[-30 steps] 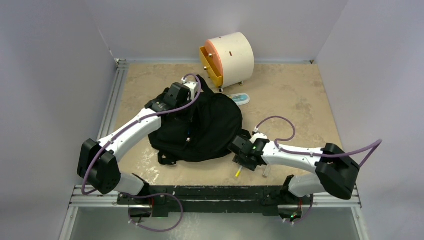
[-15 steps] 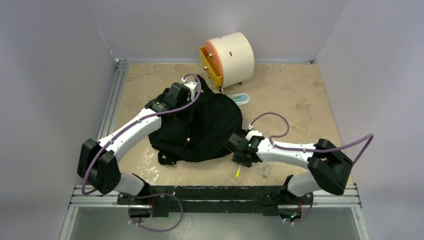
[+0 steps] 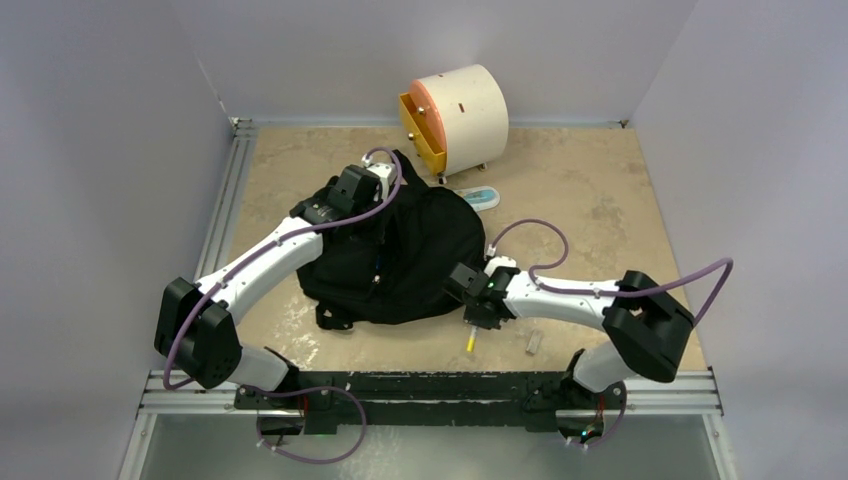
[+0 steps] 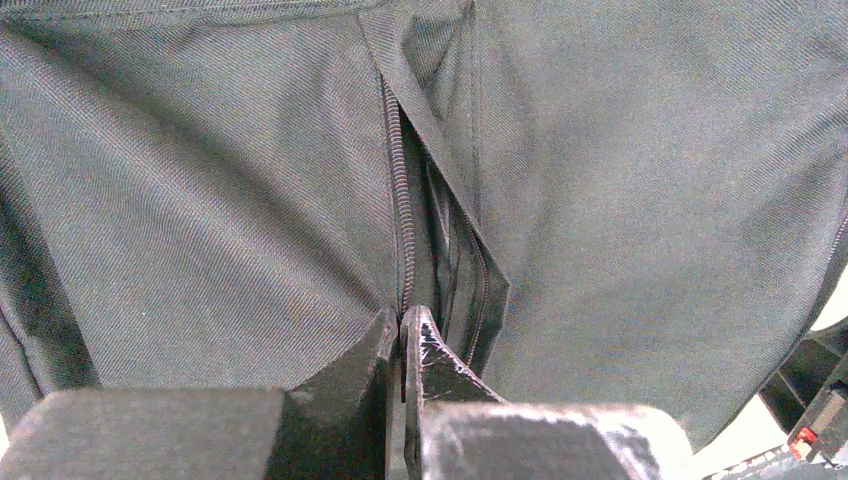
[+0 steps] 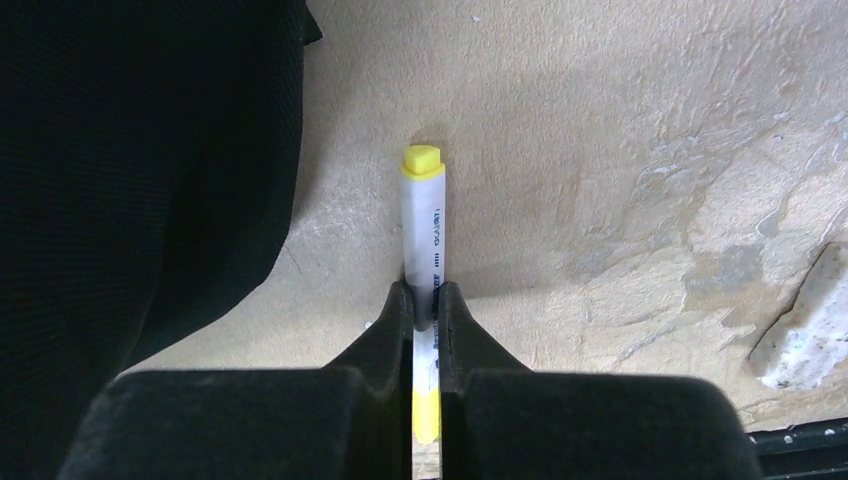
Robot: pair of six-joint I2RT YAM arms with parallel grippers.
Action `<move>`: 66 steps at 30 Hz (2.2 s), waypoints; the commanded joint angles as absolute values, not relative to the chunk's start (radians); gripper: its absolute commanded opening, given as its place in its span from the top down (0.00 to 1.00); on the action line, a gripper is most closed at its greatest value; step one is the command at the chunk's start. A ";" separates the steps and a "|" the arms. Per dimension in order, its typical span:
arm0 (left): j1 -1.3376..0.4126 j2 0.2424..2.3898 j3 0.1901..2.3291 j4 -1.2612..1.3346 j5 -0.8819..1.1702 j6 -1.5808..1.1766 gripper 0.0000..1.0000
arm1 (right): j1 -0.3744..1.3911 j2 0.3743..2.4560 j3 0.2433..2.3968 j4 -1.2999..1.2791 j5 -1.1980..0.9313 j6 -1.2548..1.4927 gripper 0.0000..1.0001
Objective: Pack the student bag
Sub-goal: Pick up the stationery from the center of the board, then place the stationery in the student bag.
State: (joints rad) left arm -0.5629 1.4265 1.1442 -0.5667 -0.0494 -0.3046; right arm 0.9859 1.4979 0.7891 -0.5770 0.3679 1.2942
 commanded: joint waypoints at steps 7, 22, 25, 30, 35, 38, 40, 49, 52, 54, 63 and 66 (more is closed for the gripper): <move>-0.563 1.400 1.173 -0.551 -0.049 -0.327 1.00 | 0.980 1.295 0.761 -0.761 0.476 1.443 1.00; -0.562 1.390 1.187 -0.570 -0.053 -0.318 1.00 | 0.980 1.050 0.907 -0.194 0.413 0.809 1.00; -0.563 1.387 1.188 -0.574 -0.053 -0.317 1.00 | 0.980 1.140 0.945 -0.052 0.295 0.718 1.00; -0.563 1.387 1.199 -0.584 -0.060 -0.314 1.00 | 0.976 1.279 0.983 0.113 0.138 0.697 1.00; -0.562 1.387 1.206 -0.590 -0.062 -0.314 1.00 | 0.960 1.424 1.056 0.133 0.035 0.729 1.00; -0.563 1.385 1.207 -0.588 -0.065 -0.316 1.00 | 0.954 1.485 1.098 0.077 0.068 0.808 1.00; -0.561 1.385 1.208 -0.585 -0.060 -0.315 1.00 | 0.938 1.510 1.106 0.070 0.046 0.850 1.00; -0.563 1.391 1.220 -0.590 -0.058 -0.306 1.00 | 0.870 1.576 1.121 0.028 0.003 0.942 1.00; -0.562 1.390 1.220 -0.592 -0.054 -0.308 1.00 | 0.857 1.593 1.127 0.045 -0.022 0.940 1.00; -0.563 1.390 1.218 -0.594 -0.056 -0.308 1.00 | 0.851 1.613 1.143 0.043 -0.047 0.940 1.00; -0.562 1.386 1.223 -0.599 -0.060 -0.306 1.00 | 0.833 1.694 1.200 0.022 -0.109 0.965 1.00; -0.563 1.384 1.225 -0.601 -0.060 -0.307 1.00 | 0.825 1.714 1.221 0.002 -0.098 0.975 1.00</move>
State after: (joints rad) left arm -0.5629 1.4246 1.1744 -0.6094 -0.0643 -0.3038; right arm 0.8391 1.7073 1.1618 0.0246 -0.0792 0.9520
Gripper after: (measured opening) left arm 0.011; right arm 0.034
